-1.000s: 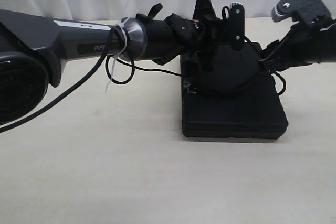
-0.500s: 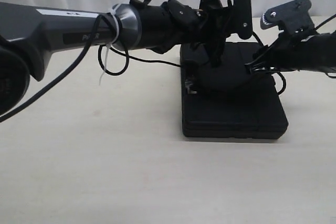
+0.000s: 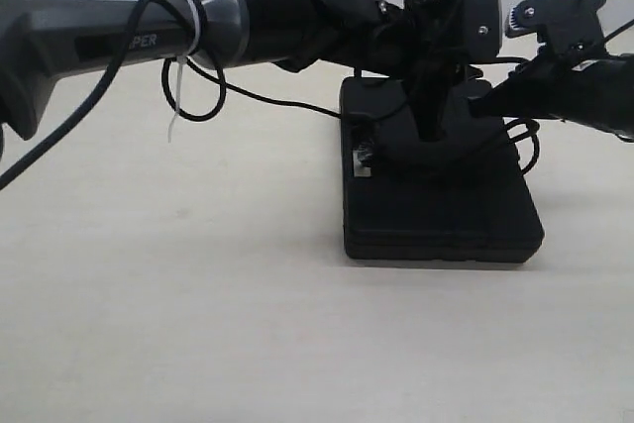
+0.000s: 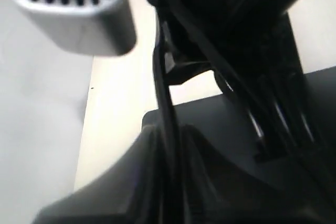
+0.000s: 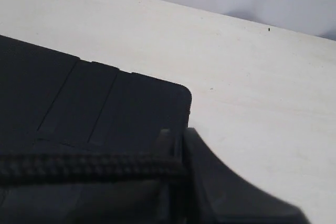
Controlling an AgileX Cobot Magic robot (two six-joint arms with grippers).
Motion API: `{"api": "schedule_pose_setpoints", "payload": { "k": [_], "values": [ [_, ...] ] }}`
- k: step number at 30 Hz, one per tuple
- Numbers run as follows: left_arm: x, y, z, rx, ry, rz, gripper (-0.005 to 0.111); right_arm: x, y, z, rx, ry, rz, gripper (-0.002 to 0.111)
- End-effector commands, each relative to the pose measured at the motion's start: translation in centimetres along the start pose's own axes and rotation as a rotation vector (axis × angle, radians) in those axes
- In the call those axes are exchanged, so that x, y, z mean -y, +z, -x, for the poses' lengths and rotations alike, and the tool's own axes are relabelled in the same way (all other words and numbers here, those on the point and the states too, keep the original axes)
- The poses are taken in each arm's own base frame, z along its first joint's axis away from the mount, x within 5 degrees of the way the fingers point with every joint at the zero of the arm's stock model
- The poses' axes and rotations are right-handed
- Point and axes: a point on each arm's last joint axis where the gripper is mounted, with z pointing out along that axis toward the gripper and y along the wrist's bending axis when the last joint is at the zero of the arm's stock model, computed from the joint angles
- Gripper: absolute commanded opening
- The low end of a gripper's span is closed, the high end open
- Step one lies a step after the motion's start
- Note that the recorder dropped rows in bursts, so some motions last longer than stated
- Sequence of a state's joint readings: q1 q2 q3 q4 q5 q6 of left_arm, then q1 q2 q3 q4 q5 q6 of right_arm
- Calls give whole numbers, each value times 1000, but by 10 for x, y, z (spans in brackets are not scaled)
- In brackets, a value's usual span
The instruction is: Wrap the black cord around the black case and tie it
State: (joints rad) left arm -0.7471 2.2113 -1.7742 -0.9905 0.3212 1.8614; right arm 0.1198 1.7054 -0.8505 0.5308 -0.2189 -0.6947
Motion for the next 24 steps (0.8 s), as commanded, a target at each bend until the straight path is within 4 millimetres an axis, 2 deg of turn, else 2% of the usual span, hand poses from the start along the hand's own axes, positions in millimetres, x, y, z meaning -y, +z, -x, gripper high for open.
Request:
{"api": "schedule_pose_setpoints", "payload": {
  "k": [1, 2, 6, 12, 18, 21, 24],
  "values": [
    [-1, -12, -1, -82, 2, -82, 47, 15, 0, -3, -2, 88, -50, 4],
    [2, -14, -8, -148, 8, -127, 54, 19, 1, -4, -6, 132, -59, 4],
    [19, -15, -25, -279, -13, -305, 55, 22, -3, -1, 8, 219, -58, 4],
    [21, -13, -29, -292, -52, -303, 55, 23, -25, 18, 54, 229, -20, 4],
    [26, -13, -32, -308, -85, -331, 55, 27, -59, 39, 136, 235, -4, 4],
    [33, -1, -40, -303, -128, -338, 49, 27, -67, 42, 136, 235, 12, 4],
    [45, 20, -46, -248, -210, -299, 36, 27, -67, 39, 130, 235, 11, 4]
  ]
}}
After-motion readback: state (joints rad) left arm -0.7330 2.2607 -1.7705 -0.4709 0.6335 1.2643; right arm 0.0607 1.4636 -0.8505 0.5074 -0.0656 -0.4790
